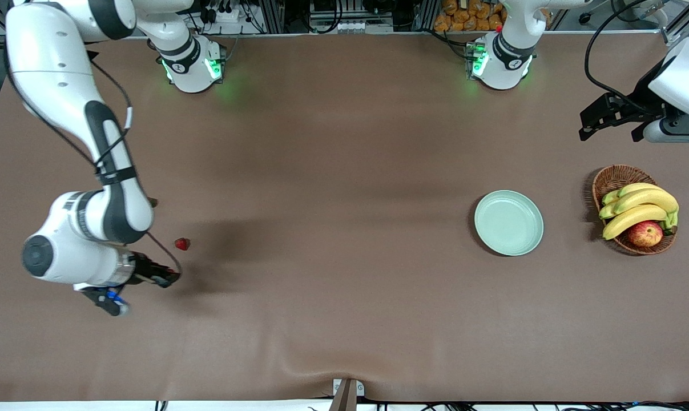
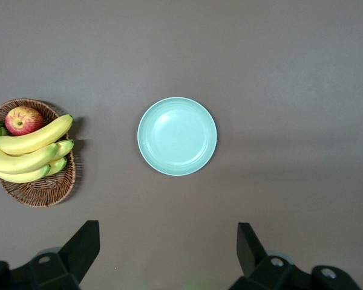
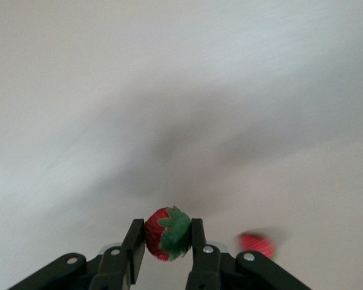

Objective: Collect all strawberries into plate
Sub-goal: 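Carry the strawberry with the right gripper while the left gripper approaches, then pass the strawberry from the right gripper into the left gripper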

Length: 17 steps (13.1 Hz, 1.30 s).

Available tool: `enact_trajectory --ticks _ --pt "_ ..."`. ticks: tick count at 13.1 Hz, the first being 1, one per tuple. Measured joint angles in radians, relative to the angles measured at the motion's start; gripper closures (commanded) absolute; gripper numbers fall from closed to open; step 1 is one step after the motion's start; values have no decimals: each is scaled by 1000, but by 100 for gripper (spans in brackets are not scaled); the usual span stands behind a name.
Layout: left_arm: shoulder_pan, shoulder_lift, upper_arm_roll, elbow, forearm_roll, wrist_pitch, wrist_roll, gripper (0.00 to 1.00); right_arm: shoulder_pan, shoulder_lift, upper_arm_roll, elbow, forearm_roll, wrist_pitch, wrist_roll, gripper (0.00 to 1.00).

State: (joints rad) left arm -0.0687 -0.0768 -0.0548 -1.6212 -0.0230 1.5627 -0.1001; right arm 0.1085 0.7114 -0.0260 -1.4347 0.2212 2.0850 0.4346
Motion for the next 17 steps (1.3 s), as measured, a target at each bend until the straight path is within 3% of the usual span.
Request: enact_trajectory --ticks 2,5,6,10,13,15,17 --pt "-4 4 -1 -2 0 0 0 0 110 0 4 2 76 0 3 100" --pt "-25 25 -3 -4 -1 3 -26 0 293 3 3 1 351 17 4 100" --pt "-38 40 -4 -4 -1 13 -36 0 353 8 3 0 403 68 5 100" --pt "-115 114 -12 -6 -1 37 -90 0 545 69 3 -4 470 298 14 96" --pt "-148 150 -23 -21 -1 88 -125 0 643 137 2 19 565 375 13 92" --pt "-160 176 -31 -53 -1 160 -156 0 685 171 2 64 593 378 13 69" --pt "-194 221 -32 -85 -1 251 -211 0 714 189 2 87 602 376 13 33"
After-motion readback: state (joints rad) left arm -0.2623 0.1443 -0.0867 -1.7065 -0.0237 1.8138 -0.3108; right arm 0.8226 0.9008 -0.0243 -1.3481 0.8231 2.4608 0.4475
